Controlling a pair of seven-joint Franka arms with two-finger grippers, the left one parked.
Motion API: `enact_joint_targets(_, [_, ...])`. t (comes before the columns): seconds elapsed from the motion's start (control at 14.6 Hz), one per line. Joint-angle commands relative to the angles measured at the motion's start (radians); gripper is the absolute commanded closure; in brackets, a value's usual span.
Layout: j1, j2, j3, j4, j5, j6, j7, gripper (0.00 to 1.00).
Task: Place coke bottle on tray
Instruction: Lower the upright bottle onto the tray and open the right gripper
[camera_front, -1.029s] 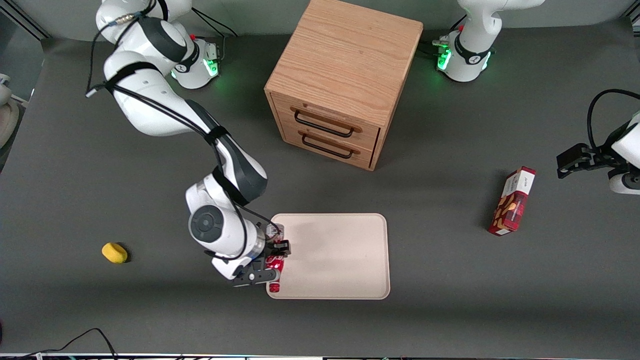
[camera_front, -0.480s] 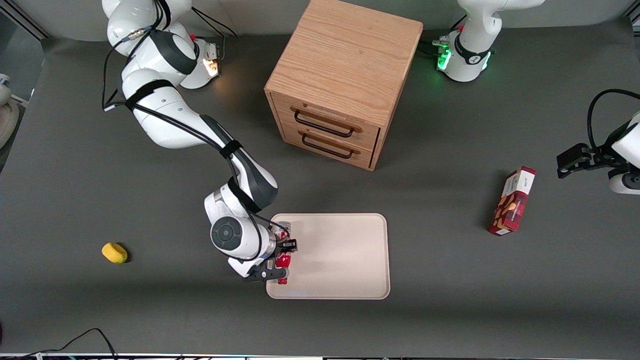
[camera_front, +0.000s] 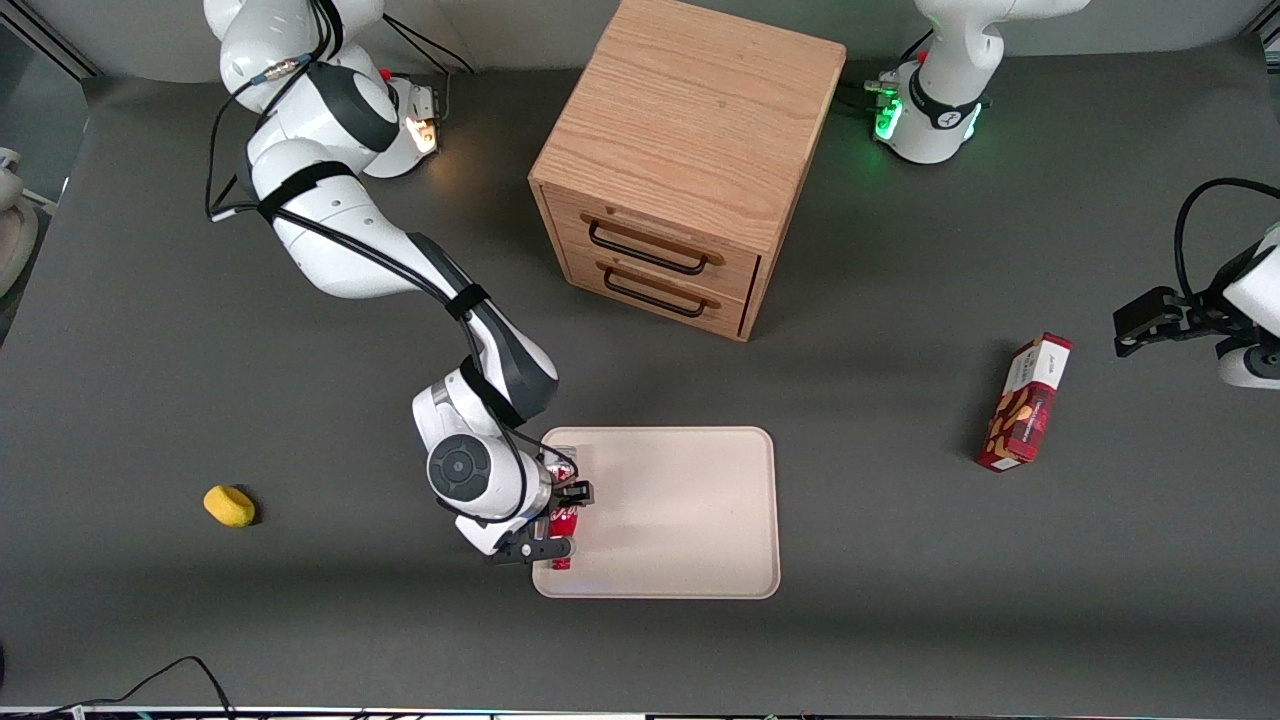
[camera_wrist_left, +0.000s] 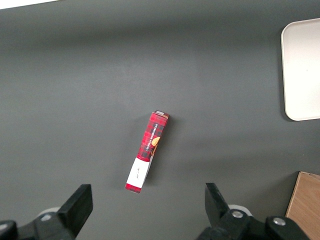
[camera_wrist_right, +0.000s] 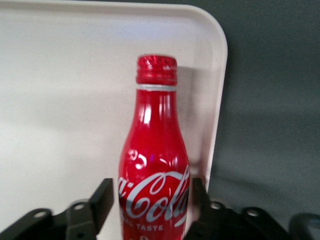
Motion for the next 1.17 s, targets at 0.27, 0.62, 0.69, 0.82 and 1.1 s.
enact_joint_targets(0.27, [0.02, 0.006, -0.021, 0.015, 0.02, 0.009, 0.019, 0.0])
enact_joint_targets(0.62, [0.019, 0.003, -0.021, 0.005, 0.02, 0.016, 0.019, 0.0])
enact_joint_targets(0.69, [0.019, 0.003, -0.021, 0.005, 0.02, 0.016, 0.019, 0.0])
enact_joint_targets(0.82, [0.019, 0.001, -0.021, 0.003, 0.02, 0.021, 0.019, 0.0])
enact_joint_targets(1.1, [0.016, -0.037, -0.021, 0.0, 0.023, 0.021, 0.019, 0.0])
